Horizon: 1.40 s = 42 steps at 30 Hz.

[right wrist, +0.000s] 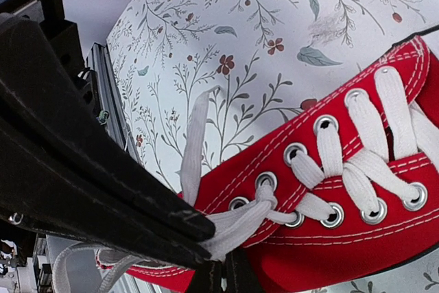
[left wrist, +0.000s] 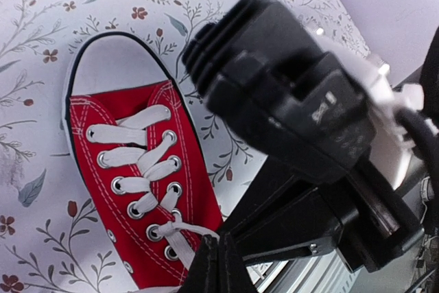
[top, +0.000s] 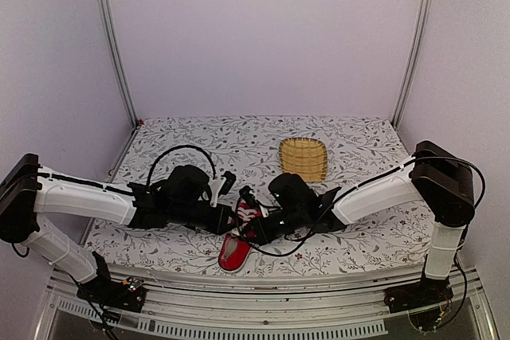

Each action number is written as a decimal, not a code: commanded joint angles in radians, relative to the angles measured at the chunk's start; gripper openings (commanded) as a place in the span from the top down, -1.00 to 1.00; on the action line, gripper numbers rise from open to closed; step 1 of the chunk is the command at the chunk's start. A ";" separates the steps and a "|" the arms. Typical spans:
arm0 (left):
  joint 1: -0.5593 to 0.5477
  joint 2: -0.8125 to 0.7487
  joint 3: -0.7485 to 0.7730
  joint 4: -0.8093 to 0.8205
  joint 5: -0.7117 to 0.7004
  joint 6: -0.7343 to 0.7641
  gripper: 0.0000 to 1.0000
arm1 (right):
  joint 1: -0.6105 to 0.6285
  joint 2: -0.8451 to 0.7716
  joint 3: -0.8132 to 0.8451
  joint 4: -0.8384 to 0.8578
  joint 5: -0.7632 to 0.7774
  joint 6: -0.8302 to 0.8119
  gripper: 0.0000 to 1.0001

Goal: Tie the shoes

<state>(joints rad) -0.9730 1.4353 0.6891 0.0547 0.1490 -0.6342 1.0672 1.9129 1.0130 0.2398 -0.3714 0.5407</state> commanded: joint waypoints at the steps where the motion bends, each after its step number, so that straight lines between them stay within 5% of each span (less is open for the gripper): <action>1: -0.010 0.002 -0.006 0.021 0.002 0.004 1.00 | -0.010 0.017 0.044 -0.013 0.015 -0.021 0.96; 27: -0.011 -0.035 -0.034 0.000 -0.049 -0.017 1.00 | -0.012 -0.056 0.066 -0.105 0.097 -0.056 0.96; 42: -0.010 -0.039 -0.033 0.004 -0.062 -0.020 1.00 | -0.012 -0.062 0.059 -0.198 0.011 -0.070 0.96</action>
<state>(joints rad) -0.9733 1.4193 0.6662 0.0475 0.0982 -0.6479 1.0657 1.8870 1.0805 0.0727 -0.3336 0.4789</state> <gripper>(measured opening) 0.003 0.022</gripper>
